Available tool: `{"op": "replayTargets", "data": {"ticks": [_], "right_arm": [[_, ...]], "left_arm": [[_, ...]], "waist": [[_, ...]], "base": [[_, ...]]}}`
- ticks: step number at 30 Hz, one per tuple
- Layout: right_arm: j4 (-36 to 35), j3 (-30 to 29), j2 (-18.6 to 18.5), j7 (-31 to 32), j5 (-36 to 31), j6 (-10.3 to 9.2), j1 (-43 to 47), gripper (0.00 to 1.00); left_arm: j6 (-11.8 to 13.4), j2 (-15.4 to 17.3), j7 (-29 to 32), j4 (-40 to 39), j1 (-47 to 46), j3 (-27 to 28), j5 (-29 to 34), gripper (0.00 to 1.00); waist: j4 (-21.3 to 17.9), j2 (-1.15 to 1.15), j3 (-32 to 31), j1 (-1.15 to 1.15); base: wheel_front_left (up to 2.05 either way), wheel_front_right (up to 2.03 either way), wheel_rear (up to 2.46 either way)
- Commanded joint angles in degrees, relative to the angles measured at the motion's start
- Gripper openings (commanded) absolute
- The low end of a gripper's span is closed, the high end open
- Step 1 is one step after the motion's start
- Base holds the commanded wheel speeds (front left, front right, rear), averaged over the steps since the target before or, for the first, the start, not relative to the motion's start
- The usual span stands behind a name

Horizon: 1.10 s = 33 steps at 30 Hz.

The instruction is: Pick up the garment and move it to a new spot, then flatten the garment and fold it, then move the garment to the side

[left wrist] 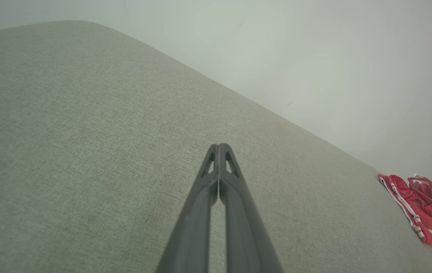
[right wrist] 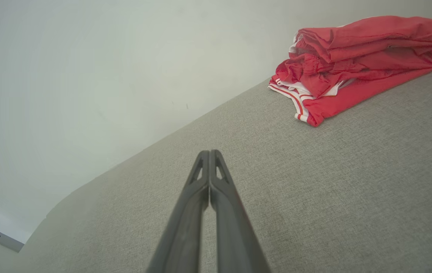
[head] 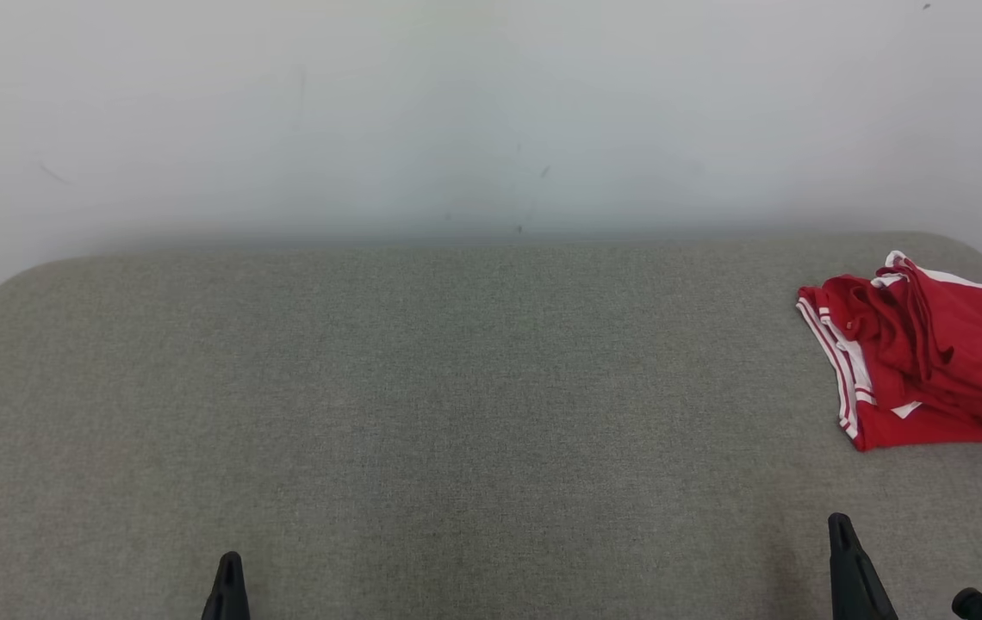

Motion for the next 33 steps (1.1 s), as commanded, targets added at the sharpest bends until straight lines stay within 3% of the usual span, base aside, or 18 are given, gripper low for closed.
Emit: {"op": "replayTargets", "data": {"ticks": [1, 33], "right_arm": [[-1.34, -0.46, -0.54, 0.44, 2.95, -0.02, -0.5, 0.0], [-3.6, -2.65, -1.4, 5.06, 28.39, -0.05, -0.27, 0.0]], "left_arm": [[-0.42, 0.37, 0.6, -0.46, -2.1, 0.15, -2.86, 0.0], [-3.15, 0.85, 6.37, 1.28, -5.94, 0.48, -27.51, 0.0]], "waist": [[0.03, 0.0, 0.03, 0.0], [0.42, 0.0, 0.54, 0.0]], "base": [[0.0, 0.0, 0.0], [0.0, 0.0, 0.0]]}}
